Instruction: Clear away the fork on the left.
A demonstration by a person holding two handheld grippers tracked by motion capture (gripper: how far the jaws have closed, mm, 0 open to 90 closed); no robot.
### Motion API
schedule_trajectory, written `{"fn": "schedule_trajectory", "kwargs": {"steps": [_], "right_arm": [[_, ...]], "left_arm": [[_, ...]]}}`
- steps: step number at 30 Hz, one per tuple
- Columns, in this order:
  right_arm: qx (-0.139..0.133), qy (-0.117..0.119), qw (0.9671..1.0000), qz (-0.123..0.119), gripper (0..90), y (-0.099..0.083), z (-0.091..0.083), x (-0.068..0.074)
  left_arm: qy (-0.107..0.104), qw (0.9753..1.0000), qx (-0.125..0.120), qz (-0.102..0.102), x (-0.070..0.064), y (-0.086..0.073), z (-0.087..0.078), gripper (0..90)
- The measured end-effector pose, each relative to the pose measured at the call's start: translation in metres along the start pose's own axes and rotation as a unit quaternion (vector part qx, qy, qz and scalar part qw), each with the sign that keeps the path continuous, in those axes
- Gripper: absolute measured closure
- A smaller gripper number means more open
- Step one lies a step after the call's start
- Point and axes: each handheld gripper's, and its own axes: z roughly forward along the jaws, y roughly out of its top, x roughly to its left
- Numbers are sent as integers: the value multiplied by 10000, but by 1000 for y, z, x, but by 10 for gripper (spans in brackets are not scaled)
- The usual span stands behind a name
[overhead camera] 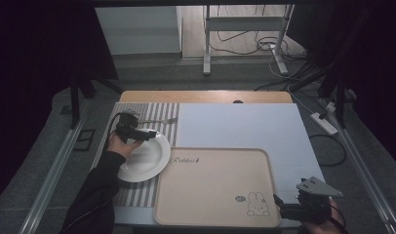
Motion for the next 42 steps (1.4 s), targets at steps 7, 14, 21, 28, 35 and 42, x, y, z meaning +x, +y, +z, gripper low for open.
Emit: {"fn": "schedule_trajectory", "kwargs": {"steps": [7, 14, 21, 28, 35, 42], "right_arm": [[10, 9, 10000, 4, 0, 0, 0, 0], [5, 9, 10000, 11, 0, 0, 0, 0], [12, 9, 10000, 16, 0, 0, 0, 0], [17, 19, 10000, 15, 0, 0, 0, 0], [35, 32, 10000, 17, 0, 0, 1, 0], [34, 50, 10000, 15, 0, 0, 1, -1]], "left_arm": [[43, 9999, 42, -82, 11, 10, 11, 18], [81, 9999, 84, -88, 21, 19, 18, 50], [235, 9995, 197, -58, 34, 28, 25, 179], [323, 9986, 414, -75, 47, 36, 29, 517], [624, 9949, 793, 81, 59, 46, 40, 890], [891, 9890, 1173, 99, 67, 51, 57, 888]]}}
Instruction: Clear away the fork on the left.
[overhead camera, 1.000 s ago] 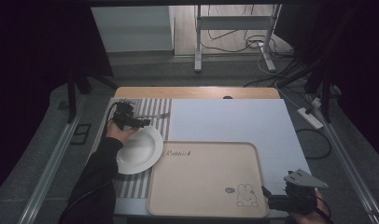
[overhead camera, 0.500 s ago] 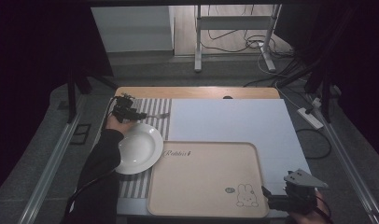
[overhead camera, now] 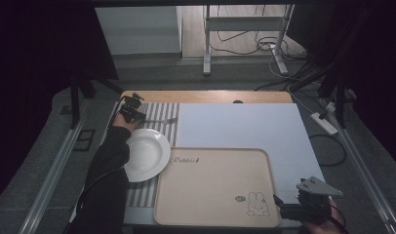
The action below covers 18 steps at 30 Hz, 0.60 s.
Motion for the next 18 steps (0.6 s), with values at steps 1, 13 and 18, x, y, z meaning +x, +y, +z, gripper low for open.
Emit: {"fn": "schedule_trajectory", "kwargs": {"steps": [1, 13, 18], "right_arm": [[1, -1, 10000, 2, 0, 0, 0, 0], [28, -21, 10000, -26, 0, -1, 0, 1], [68, -20, 10000, -47, 0, 0, 0, 1]], "left_arm": [[36, 10000, 1, -3, 1, 0, 0, 886], [-417, 9980, 416, 208, 1, -16, -13, 890], [-671, 9958, 539, 312, -1, -22, -17, 891]]}}
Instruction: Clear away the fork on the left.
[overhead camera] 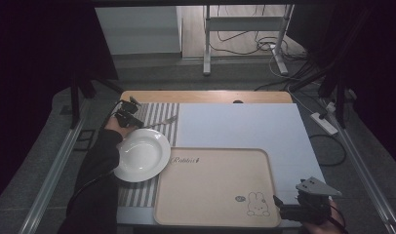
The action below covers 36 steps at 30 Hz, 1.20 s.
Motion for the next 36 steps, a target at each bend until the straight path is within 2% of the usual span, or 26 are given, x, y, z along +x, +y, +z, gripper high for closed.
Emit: {"fn": "schedule_trajectory", "kwargs": {"steps": [3, 7, 8, 9, 10, 12, 15, 19, 21, 24, 25, 28, 30, 32, 35, 36], "right_arm": [[7, -5, 10000, -8, 0, 0, 0, 0], [9, -5, 10000, -9, 0, 0, 0, 0], [6, -4, 10000, -8, 0, 0, 0, 0], [3, -5, 10000, -7, 0, 0, 0, 0], [4, -1, 10000, -7, 0, 0, 0, 0], [-3, -7, 10000, 0, 0, 0, 0, 0], [-2, -4, 10000, -3, 0, 0, 0, 0], [8, 2, 10000, -13, 0, 0, 0, 0], [0, -7, 10000, -21, 0, 0, 0, 0], [-3, -9, 10000, -25, 0, 0, 0, 0], [-2, -7, 10000, -24, 0, 0, 0, 0], [-6, -1, 10000, -20, 0, 0, 0, 0], [-5, 5, 10000, -22, 0, 0, 0, 0], [-5, 9, 10000, -26, 0, 0, 0, 0], [-5, 8, 10000, -30, 0, 0, 0, 0], [-10, 3, 10000, -30, 0, 0, 0, 0]], "left_arm": [[-150, 9998, 54, 89, -1, -4, -2, 891], [-356, 9993, -60, -47, 4, -8, -2, 891], [-377, 9992, -81, -66, 5, -9, -2, 889], [-287, 9995, -113, -80, 6, -9, -3, 883], [-190, 9995, -206, -125, 7, -9, -5, 832], [-292, 9986, -387, -199, 10, -9, -8, 776], [-225, 9984, -492, -187, 8, -7, -10, 638], [-181, 9978, -637, -66, 0, -1, -6, 356], [-78, 9980, -627, -31, -4, 3, -2, 198], [-72, 9986, -530, -50, -9, 10, 5, 47], [-32, 9989, -475, -26, -12, 12, 7, 23], [102, 9995, -304, 15, -17, 19, 13, 0], [62, 9998, -175, 71, -19, 24, 16, 1], [123, 9998, -67, 150, -21, 27, 19, 2], [370, 9988, 116, 292, -25, 31, 22, 61], [366, 9989, 103, 279, -25, 31, 23, 73]]}}
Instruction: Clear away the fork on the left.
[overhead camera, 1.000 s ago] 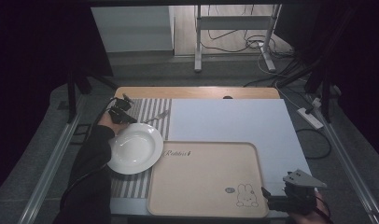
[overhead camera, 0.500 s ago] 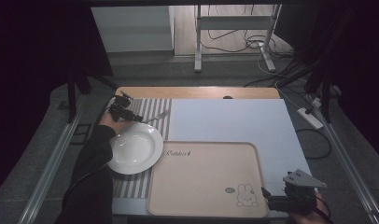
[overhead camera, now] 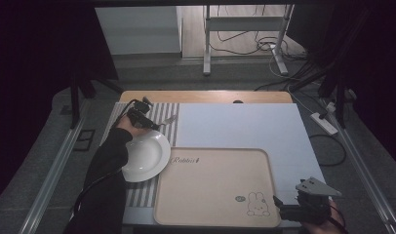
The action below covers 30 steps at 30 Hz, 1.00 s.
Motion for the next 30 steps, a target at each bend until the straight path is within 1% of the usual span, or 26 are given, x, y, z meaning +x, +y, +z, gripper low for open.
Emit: {"fn": "schedule_trajectory", "kwargs": {"steps": [1, 3, 4, 5, 7, 8, 9, 11, 12, 15, 16, 18, 21, 22, 24, 27, 30], "right_arm": [[1, -2, 10000, -4, 0, 0, 0, 0], [6, -1, 10000, -6, 0, 0, 0, 0], [7, 0, 10000, -7, 0, 0, 0, 0], [12, 0, 10000, -12, 0, 0, 0, 0], [11, 12, 10000, -26, 0, 0, 0, 0], [20, 29, 10000, -39, 0, 0, 0, 1], [31, 36, 10000, -64, 0, 0, 1, 1], [57, 39, 9999, -108, 0, 0, 1, 2], [70, 33, 9999, -134, 0, 0, 1, 2], [81, 24, 9998, -159, 0, 1, 1, 3], [78, 24, 9999, -152, 0, 0, 1, 3], [32, -6, 9999, -121, 0, 0, 1, 2], [13, -14, 10000, -56, 0, 0, 0, 1], [11, -15, 10000, -44, 0, 0, 0, 1], [11, -22, 10000, -44, 0, 0, 0, 1], [15, -29, 10000, -63, 0, 0, 0, 2], [-5, -8, 10000, -54, 0, 0, 0, 1]], "left_arm": [[-109, 9999, -46, -20, 1, -1, -1, 93], [-112, 9999, -98, 21, 2, -2, -3, 171], [-147, 9998, -141, 81, 4, -4, -7, 242], [-144, 9997, -140, 123, 5, -6, -9, 353], [-169, 9996, -148, 172, 8, -10, -12, 504], [-176, 9996, -143, 186, 9, -12, -13, 602], [-231, 9995, -155, 180, 11, -14, -14, 668], [-246, 9992, -183, 245, 13, -17, -15, 812], [-299, 9989, -216, 283, 14, -19, -15, 821], [-430, 9986, -256, 177, 17, -21, -16, 835], [-439, 9984, -275, 214, 17, -22, -16, 836], [-472, 9982, -318, 198, 18, -24, -16, 837], [-288, 9988, -307, 251, 21, -27, -20, 837], [-274, 9989, -314, 237, 22, -28, -22, 837], [-187, 9990, -346, 226, 27, -31, -30, 837], [-74, 9991, -352, 241, 31, -36, -40, 837], [-28, 9990, -394, 195, 35, -42, -50, 837]]}}
